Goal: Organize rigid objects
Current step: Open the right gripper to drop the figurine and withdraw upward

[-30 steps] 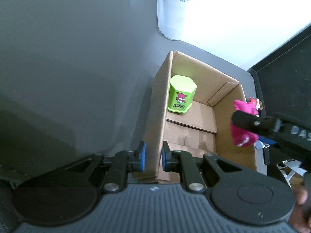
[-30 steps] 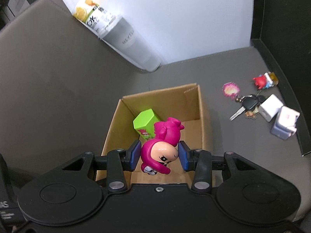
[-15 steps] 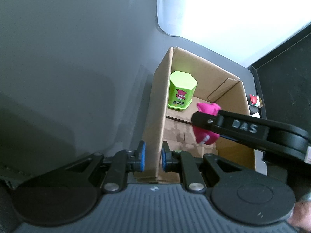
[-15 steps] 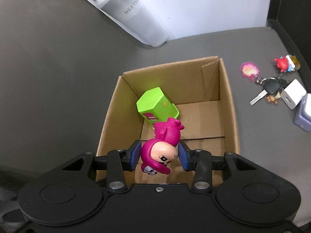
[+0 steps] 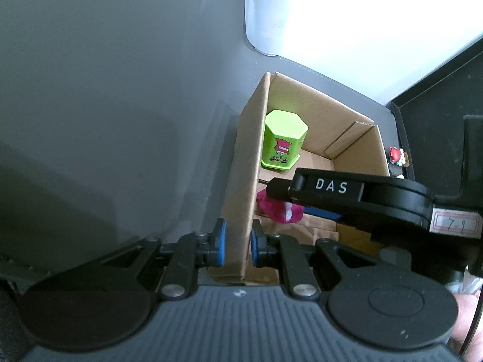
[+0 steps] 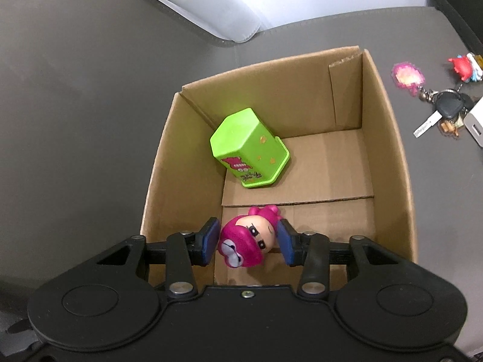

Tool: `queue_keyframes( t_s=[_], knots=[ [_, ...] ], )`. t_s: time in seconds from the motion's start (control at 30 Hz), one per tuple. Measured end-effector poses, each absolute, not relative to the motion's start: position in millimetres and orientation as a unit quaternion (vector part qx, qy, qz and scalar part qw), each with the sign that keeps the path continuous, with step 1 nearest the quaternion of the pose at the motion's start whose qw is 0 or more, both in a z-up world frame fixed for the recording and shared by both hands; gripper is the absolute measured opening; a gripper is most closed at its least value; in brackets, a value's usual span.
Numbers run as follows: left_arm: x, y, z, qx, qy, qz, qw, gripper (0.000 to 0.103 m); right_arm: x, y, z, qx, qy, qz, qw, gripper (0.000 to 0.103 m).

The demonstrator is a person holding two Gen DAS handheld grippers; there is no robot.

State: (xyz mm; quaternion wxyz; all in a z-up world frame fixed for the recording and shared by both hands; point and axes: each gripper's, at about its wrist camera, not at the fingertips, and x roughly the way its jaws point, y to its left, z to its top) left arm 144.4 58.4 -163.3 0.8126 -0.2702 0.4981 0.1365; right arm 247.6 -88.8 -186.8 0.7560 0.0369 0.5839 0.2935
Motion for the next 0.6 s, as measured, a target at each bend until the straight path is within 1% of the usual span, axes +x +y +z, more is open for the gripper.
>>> queue_keyframes(
  t_s=[0.03, 0.07, 0.33, 0.6],
  knots=[
    [144.4, 58.1, -163.3, -0.27, 0.498, 0.137, 0.813, 0.014, 247.4, -89.2, -187.0, 0.039, 0.585, 0.295, 0.755, 0.047],
    [144.5, 57.7, -163.3, -0.269, 0.498, 0.137, 0.813, 0.014, 247.7, -89.7, -187.3, 0.043, 0.585, 0.295, 0.754, 0.047],
    [145.2, 57.2, -163.0, -0.268, 0.499, 0.139, 0.812, 0.014, 247.3, -94.9, -179.2, 0.052, 0.577, 0.297, 0.759, 0.047],
    [143.7, 56.0, -162.8, -0.261, 0.497, 0.142, 0.815, 0.014, 244.4, -119.1, -147.9, 0.067, 0.549, 0.308, 0.774, 0.047]
  ],
)
